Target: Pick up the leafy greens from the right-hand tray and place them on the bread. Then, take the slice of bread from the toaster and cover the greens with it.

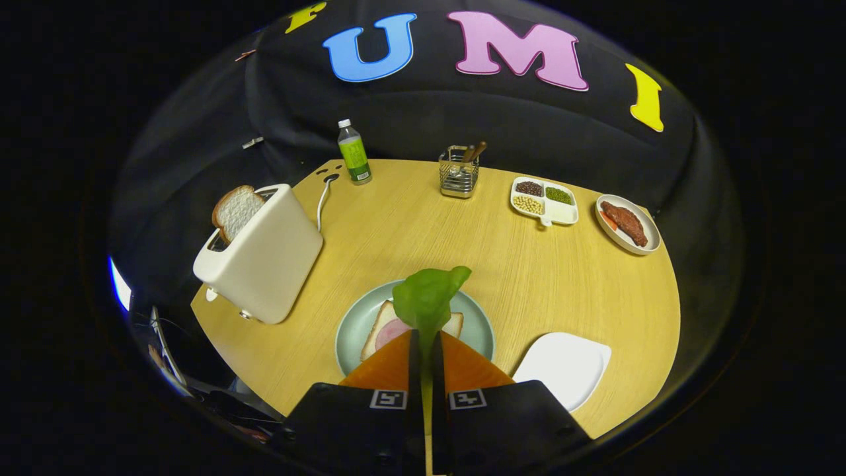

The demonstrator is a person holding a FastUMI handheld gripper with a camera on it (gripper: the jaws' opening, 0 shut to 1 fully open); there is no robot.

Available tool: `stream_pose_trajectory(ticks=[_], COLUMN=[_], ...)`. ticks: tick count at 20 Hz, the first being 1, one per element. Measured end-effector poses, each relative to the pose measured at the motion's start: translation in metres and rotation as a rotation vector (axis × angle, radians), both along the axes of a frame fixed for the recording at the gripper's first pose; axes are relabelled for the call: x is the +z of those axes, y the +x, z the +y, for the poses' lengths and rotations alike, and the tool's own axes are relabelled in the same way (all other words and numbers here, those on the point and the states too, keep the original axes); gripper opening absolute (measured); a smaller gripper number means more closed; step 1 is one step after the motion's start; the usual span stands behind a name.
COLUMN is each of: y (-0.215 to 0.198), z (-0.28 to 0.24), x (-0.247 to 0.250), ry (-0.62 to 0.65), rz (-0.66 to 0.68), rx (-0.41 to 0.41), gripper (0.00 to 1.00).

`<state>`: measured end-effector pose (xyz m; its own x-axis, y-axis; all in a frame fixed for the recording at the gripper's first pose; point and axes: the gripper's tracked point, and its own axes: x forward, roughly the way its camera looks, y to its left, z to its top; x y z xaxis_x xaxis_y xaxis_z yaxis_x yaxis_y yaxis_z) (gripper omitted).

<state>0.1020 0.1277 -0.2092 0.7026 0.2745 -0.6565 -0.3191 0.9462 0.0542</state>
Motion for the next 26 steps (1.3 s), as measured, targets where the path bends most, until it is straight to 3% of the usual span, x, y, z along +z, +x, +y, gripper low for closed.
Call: stream_pose_trajectory(ticks=[4,10,15,18,21,22,26], y=[0.007,0.017,0.015,0.014,0.011,0.011,0.011], z=[0.019,0.028,0.029,0.036,0.04,0.042,0.052], x=[-0.006,-0.023,-0.04,-0.038,-0.033,-0.031,-0.015], ry=[-0.028,-0.084,-0.117,-0.096,-0.077,-0.072,-0.056], rz=[0.012,0.019,0.052,0.043,0.036,0.032,-0.001], rx=[0.036,0.034,0.034,0.046,0.047,0.044,0.052], gripper=[0.11,0.33,0.36,0.68,0.86,0.98,0.99])
